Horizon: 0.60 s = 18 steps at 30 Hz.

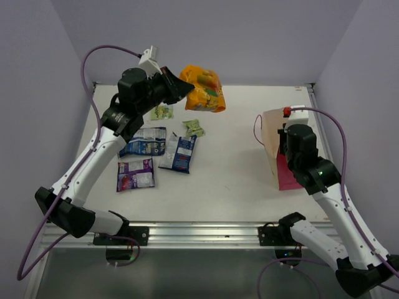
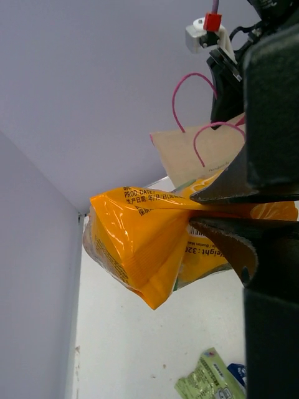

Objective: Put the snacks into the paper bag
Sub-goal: Place the snack in the paper bag.

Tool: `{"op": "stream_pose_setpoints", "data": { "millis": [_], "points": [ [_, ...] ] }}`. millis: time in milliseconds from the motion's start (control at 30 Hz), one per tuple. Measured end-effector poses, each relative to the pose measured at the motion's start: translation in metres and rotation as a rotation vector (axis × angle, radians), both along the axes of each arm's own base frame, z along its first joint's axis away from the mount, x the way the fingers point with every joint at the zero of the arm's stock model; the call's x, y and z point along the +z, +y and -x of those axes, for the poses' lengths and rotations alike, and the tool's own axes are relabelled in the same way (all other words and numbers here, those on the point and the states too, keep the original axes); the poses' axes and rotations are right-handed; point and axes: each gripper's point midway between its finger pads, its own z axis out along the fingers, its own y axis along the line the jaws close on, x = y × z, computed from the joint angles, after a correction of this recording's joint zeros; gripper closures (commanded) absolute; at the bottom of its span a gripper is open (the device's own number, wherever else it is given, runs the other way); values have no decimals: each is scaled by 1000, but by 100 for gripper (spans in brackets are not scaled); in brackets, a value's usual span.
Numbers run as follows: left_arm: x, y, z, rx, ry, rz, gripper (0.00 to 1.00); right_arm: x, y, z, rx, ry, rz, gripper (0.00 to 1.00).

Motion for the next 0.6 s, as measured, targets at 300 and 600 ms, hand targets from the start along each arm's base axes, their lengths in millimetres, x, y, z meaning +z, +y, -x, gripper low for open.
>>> {"op": "stream_pose_setpoints", "data": {
  "millis": [300, 600],
  "points": [
    [36, -8, 11, -59, -24, 96, 100, 1, 5, -1, 19, -2, 7, 100],
    [39, -30, 26, -172, 9, 173, 100, 10, 6, -1, 24, -19, 0, 100]
  ]
}}
